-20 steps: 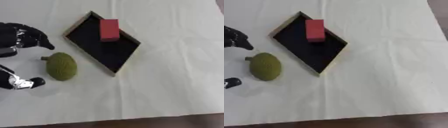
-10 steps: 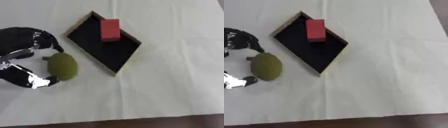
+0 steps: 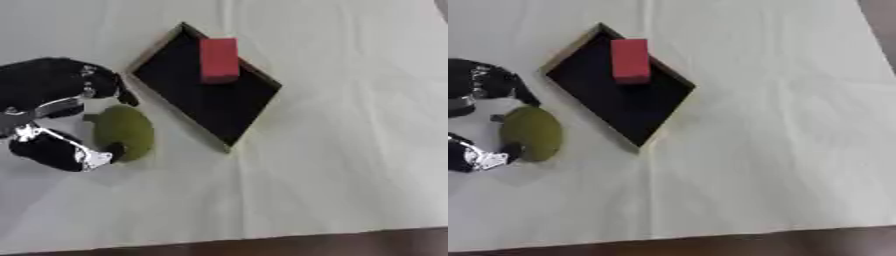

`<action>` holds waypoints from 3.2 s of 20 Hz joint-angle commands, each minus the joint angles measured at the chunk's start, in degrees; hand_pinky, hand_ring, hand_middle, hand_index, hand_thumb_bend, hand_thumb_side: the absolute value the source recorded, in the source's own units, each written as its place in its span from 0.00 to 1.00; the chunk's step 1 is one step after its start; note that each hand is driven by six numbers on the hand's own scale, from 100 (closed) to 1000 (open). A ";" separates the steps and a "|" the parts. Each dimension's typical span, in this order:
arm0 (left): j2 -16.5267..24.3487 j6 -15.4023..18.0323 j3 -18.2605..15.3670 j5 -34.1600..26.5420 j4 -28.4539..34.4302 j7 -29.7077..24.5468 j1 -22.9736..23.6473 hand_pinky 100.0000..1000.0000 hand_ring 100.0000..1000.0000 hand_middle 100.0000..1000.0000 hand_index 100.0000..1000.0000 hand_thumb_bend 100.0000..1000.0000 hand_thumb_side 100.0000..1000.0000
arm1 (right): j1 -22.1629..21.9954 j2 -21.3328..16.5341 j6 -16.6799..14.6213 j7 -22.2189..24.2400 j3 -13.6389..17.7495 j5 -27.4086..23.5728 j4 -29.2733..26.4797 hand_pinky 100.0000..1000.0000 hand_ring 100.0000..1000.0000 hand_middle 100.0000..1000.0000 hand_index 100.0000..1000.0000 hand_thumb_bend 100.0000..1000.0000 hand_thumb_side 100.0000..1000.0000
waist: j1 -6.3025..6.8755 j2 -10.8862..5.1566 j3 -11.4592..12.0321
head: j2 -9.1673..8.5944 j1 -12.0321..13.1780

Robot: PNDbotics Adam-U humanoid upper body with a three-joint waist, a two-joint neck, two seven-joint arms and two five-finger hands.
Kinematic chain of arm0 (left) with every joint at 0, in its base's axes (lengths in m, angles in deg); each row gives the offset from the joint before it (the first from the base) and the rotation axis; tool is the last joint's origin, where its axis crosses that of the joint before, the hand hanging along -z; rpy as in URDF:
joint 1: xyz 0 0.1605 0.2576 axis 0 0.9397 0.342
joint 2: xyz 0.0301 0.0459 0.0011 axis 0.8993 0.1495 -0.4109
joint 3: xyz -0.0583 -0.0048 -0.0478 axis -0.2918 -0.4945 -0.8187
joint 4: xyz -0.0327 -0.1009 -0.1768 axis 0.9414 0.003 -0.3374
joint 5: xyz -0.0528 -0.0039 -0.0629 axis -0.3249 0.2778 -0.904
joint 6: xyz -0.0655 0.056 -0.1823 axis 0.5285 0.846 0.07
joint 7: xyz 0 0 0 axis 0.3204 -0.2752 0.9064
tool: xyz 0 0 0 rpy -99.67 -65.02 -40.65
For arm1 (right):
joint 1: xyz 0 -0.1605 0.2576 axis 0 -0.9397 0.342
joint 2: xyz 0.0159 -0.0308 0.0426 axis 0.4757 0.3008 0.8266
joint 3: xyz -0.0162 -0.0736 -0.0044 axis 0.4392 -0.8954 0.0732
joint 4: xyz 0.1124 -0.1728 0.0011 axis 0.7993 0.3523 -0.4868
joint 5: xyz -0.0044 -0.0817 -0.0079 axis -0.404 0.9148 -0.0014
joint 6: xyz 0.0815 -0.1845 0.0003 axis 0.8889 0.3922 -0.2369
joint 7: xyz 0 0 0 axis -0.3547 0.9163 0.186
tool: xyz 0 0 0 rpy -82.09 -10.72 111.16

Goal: Pick up objects on the table and place them in the box.

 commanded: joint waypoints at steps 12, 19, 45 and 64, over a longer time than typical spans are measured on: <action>-1.88 3.81 1.75 10.42 -3.94 -5.69 -2.84 0.73 0.73 0.62 0.77 0.26 0.00 | 0.03 -0.39 0.67 0.78 1.07 -0.45 -1.56 1.00 1.00 0.61 0.73 0.00 0.41 | 0.12 -1.20 -0.30 | -0.78 0.56; -2.60 7.12 2.17 15.87 -4.20 -4.84 -3.36 0.60 0.58 0.45 0.63 0.30 0.00 | -0.45 0.24 1.37 1.27 1.32 -0.72 -1.59 1.00 1.00 0.60 0.72 0.00 0.41 | 0.22 -1.27 -0.26 | -0.86 0.83; -10.05 1.90 -7.71 7.36 -3.94 7.01 -14.84 0.42 0.44 0.33 0.48 0.00 0.00 | -1.93 1.30 3.05 3.54 2.06 -1.80 -1.64 1.00 1.00 0.60 0.73 0.00 0.41 | 0.88 -2.10 0.02 | -0.91 0.02; -20.68 7.00 -4.62 15.05 -27.90 4.92 -19.55 0.83 0.83 0.78 0.88 0.17 0.25 | -1.35 2.58 3.87 4.44 2.08 -2.73 -2.20 1.00 1.00 0.60 0.73 0.00 0.41 | 0.59 -1.76 -0.83 | -1.31 0.96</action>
